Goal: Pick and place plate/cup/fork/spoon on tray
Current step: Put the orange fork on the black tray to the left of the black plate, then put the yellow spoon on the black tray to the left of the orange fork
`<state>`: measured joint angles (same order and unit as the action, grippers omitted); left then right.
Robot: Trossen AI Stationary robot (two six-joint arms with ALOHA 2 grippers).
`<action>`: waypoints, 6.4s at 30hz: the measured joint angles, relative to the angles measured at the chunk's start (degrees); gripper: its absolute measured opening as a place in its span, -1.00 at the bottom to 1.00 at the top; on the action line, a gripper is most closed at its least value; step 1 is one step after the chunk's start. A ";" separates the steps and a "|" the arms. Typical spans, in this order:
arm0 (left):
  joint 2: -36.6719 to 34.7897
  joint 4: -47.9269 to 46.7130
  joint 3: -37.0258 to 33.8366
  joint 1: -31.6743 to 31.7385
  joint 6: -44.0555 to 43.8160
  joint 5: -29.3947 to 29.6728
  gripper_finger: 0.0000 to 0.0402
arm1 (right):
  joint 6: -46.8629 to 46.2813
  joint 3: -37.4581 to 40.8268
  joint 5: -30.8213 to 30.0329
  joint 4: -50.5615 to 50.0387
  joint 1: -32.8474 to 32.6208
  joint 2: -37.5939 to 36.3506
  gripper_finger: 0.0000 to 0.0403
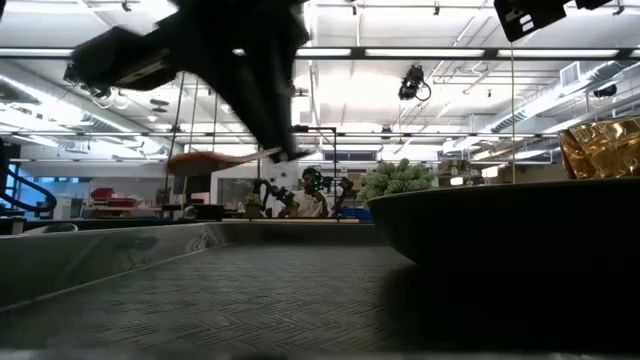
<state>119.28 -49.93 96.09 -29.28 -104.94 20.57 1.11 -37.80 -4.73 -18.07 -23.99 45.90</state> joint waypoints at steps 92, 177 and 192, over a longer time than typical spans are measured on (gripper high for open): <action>4.24 -30.47 9.22 0.37 4.63 -21.57 -0.53 | 1.55 0.00 1.79 0.41 -3.02 4.40 -0.26; -13.97 4.34 -32.74 -4.53 -21.47 -23.45 -0.74 | 4.46 0.00 1.90 2.52 -2.99 4.40 -0.28; -13.84 4.24 -28.73 -4.53 -21.12 -13.97 -0.71 | 4.01 0.00 1.88 2.49 -2.99 4.40 -0.28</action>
<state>105.45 -45.69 67.36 -33.80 -126.06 6.60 5.13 -37.80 -2.85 -15.57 -26.98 50.30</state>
